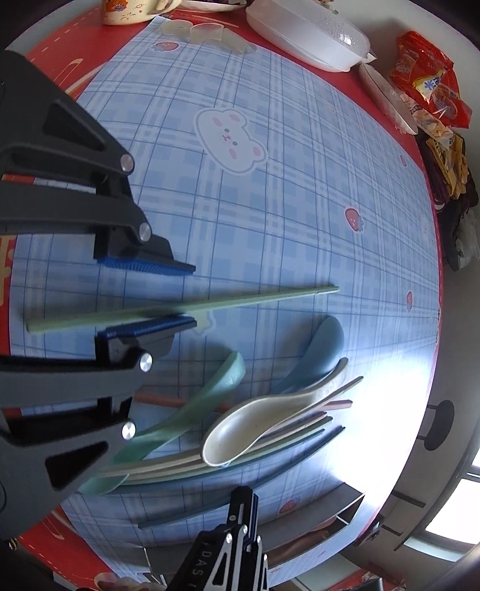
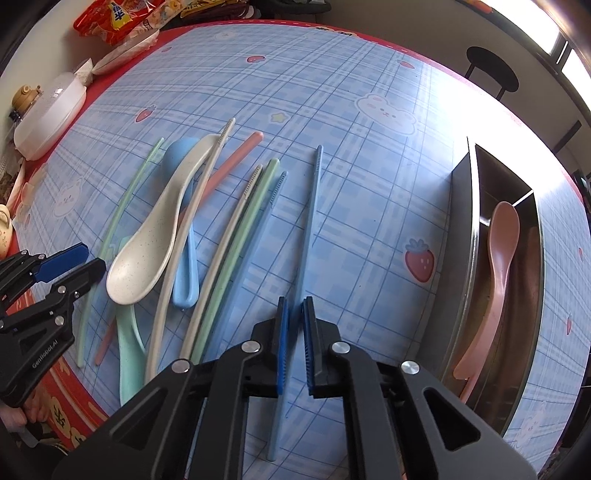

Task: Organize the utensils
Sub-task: 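Grasp the green chopstick with left gripper while right grasps the blue chopstick, then lift both chopsticks and carry them over the steel holder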

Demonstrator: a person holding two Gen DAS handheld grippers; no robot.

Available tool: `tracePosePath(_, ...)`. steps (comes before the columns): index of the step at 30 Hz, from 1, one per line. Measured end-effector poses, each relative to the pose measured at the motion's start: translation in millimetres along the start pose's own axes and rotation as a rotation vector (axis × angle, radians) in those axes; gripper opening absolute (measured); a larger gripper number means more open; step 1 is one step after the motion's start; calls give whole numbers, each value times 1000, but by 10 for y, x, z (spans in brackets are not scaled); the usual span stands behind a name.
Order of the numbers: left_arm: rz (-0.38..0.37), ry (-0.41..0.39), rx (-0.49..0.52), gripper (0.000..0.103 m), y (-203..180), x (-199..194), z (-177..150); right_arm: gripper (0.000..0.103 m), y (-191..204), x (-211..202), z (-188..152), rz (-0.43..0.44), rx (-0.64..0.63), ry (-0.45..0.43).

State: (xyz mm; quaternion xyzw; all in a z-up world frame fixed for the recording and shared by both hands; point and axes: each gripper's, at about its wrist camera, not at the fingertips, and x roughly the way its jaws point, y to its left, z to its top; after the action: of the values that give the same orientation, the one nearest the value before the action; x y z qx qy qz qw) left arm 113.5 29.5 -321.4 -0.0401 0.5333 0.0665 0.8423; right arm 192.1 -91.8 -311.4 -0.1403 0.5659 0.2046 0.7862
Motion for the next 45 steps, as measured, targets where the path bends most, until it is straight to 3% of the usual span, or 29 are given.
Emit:
tracePosePath(2, -24, 1, -40, 11, 114, -9, -7, 7, -14, -5, 4, 3, 4, 0)
tracePosePath(6, -154, 16, -165, 11, 379, 10, -11, 7, -21, -5, 9, 8, 3, -3)
tracePosePath(8, -181, 17, -178, 11, 430, 14, -23, 7, -31, 5, 25, 16, 3, -5)
tracePosePath(14, -175, -4, -142, 11, 426, -12, -74, 7, -31, -13, 16, 13, 3, -4)
tracePosePath(24, -190, 27, -209, 11, 490, 10, -42, 7, -38, -2, 32, 16, 27, 0)
tracePosePath(34, -179, 45, -219, 11, 559, -16, -5, 6, -96, -150, -120, 72, 85, -96)
tracePosePath(36, -162, 14, -195, 11, 570, -138, 12, 6, -115, -262, -135, 88, 93, -127)
tracePosePath(45, -246, -98, -181, 11, 582, -903, 134, 6, -320, -835, -356, 148, 180, -240)
